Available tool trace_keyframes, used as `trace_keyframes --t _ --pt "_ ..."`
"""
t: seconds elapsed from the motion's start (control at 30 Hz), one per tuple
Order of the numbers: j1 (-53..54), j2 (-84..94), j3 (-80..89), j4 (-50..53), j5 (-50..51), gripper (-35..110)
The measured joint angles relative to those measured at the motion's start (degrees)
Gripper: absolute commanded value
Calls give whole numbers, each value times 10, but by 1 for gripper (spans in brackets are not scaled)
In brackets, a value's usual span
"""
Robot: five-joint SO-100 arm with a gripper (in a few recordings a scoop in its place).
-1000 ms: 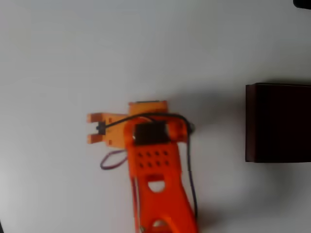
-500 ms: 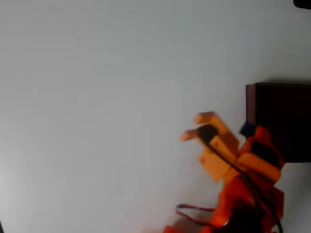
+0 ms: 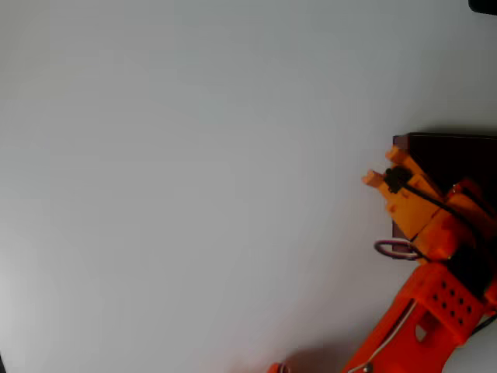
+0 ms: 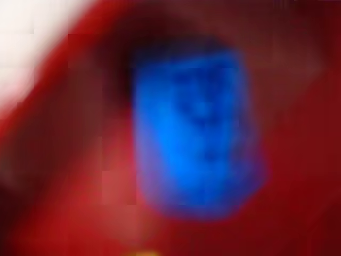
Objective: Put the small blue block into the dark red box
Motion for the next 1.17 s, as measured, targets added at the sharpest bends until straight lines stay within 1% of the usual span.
trace_keyframes --t 0.13,0.3,0.47,0.53,0.6,0.73,0.9,1.07,1.17 --pt "-24 69 64 -2 -4 22" --pt "-99 282 202 35 -4 21" --pt "-256 569 346 96 -9 18" --pt "-321 674 392 124 -18 14" --pt "-380 763 424 153 -31 10" --pt "-482 925 515 202 -20 5" --pt "-569 981 594 210 -10 2" --pt "-582 986 649 224 -11 0" --pt "-584 988 652 224 -10 0"
